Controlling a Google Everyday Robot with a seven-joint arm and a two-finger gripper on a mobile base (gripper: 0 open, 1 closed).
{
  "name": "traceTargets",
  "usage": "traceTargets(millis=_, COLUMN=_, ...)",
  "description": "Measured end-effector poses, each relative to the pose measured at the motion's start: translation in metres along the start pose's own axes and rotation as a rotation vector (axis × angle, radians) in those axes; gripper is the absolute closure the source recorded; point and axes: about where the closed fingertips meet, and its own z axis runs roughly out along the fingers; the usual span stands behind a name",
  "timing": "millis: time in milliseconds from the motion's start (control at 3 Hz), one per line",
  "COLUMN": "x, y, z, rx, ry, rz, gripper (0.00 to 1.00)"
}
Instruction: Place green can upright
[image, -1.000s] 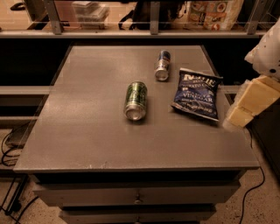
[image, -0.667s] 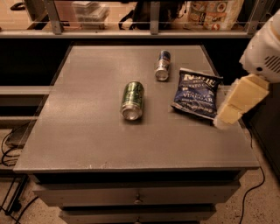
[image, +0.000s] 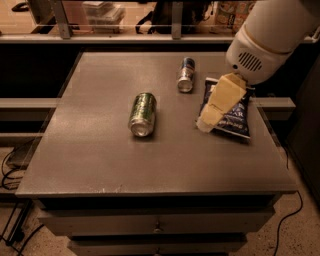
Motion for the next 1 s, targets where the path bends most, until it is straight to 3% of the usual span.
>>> traceTargets(millis=333, x=-0.049, y=0.008, z=0.010, rx=-0.026, ry=-0.044, rz=0.042, gripper=0.00)
traceTargets(millis=667, x=-0.115, y=0.014, z=0.024, rx=-0.045, ry=-0.085, rz=0.048, gripper=0.00)
traceTargets(millis=1000, x=-0.114, y=0.014, z=0.024, rx=-0.044, ry=-0.085, rz=0.049, gripper=0.00)
